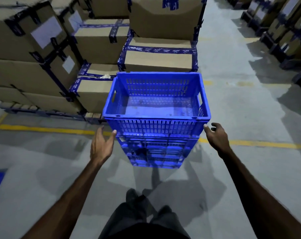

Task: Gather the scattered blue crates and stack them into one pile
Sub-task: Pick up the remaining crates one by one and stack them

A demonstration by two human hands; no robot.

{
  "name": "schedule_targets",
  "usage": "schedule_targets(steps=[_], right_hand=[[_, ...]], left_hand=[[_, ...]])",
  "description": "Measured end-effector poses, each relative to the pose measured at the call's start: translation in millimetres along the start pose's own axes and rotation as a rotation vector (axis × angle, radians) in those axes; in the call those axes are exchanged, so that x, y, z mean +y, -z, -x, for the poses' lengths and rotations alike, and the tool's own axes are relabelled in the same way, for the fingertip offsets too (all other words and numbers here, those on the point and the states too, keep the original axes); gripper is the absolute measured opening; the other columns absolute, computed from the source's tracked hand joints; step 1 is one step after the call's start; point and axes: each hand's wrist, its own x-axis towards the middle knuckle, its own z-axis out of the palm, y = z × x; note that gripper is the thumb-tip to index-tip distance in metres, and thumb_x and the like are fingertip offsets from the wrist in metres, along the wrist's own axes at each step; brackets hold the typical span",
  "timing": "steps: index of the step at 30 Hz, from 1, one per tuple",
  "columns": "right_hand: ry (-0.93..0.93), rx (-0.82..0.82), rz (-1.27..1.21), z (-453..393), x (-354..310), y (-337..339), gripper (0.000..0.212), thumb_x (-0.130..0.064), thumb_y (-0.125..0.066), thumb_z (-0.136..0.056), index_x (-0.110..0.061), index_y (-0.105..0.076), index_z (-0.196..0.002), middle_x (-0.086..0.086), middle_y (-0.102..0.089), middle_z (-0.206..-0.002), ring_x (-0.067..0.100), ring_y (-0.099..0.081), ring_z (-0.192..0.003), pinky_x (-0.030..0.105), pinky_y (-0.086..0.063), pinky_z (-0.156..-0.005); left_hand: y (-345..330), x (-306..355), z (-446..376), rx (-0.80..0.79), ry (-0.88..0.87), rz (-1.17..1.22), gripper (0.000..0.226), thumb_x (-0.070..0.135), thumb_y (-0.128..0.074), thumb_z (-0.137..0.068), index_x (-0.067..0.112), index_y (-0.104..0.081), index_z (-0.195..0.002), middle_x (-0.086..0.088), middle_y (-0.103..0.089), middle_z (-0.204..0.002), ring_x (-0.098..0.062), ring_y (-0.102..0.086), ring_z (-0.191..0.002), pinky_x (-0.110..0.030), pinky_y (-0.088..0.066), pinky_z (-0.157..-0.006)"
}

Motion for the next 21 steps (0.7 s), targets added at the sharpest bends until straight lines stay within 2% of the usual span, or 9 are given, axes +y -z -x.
schedule_targets(steps=[2,5,7,13,17,21], right_hand=[[-0.036,0.001,-0.028,16.1,5.5,-8.8,0.06,-0.051,-0.06,-0.097,-0.009,-0.053,-0.14,0.019,-0.061,-0.137,0.037,-0.057,-0.125,0.045,-0.046,-0.103],[-0.053,-0.016,-0.023,46.7,15.9,-22.3,0.059,-0.051,-0.06,-0.097,-0.011,-0.053,-0.14,0.017,-0.063,-0.135,0.036,-0.059,-0.124,0.045,-0.047,-0.103],[-0.03,-0.021,-0.02,68.0,22.6,-29.6,0.057,-0.049,-0.06,-0.098,-0.011,-0.053,-0.139,0.017,-0.064,-0.134,0.036,-0.06,-0.122,0.043,-0.047,-0.101],[0.163,-0.029,-0.026,139.7,25.9,-51.7,0.051,-0.043,-0.063,-0.098,-0.011,-0.055,-0.136,0.013,-0.064,-0.136,0.029,-0.063,-0.121,0.041,-0.05,-0.098],[0.305,-0.042,-0.021,202.5,12.1,-80.6,0.046,-0.034,-0.066,-0.098,-0.008,-0.058,-0.135,0.011,-0.065,-0.135,0.025,-0.062,-0.123,0.042,-0.049,-0.104],[0.359,-0.061,-0.059,276.9,-1.7,-115.1,0.049,-0.032,-0.068,-0.098,-0.008,-0.057,-0.139,0.007,-0.063,-0.139,0.02,-0.061,-0.126,0.044,-0.046,-0.11]], left_hand=[[0.3,-8.9,15.8,-0.016,0.013,-0.012,0.077,0.068,-0.055,-0.092,0.021,-0.042,-0.151,-0.008,-0.049,-0.154,-0.031,-0.048,-0.139,-0.048,-0.04,-0.111],[1.9,-24.6,42.3,-0.045,0.017,-0.002,0.084,0.074,-0.052,-0.087,0.022,-0.041,-0.152,-0.006,-0.048,-0.154,-0.029,-0.048,-0.139,-0.048,-0.041,-0.112],[2.7,-34.6,58.7,-0.057,0.008,0.008,0.08,0.069,-0.055,-0.089,0.022,-0.041,-0.152,-0.007,-0.049,-0.154,-0.029,-0.049,-0.138,-0.048,-0.042,-0.112],[22.0,-52.4,109.5,-0.08,-0.097,0.104,0.067,0.048,-0.066,-0.095,0.023,-0.043,-0.152,-0.003,-0.047,-0.155,-0.023,-0.047,-0.14,-0.047,-0.041,-0.114],[62.5,-80.0,148.3,-0.054,-0.161,0.123,0.066,0.048,-0.066,-0.095,0.026,-0.042,-0.152,0.001,-0.046,-0.156,-0.019,-0.046,-0.141,-0.046,-0.04,-0.115],[114.1,-117.4,193.5,-0.013,-0.177,0.16,0.065,0.048,-0.065,-0.096,0.029,-0.041,-0.153,0.005,-0.045,-0.156,-0.017,-0.044,-0.142,-0.045,-0.039,-0.116]])
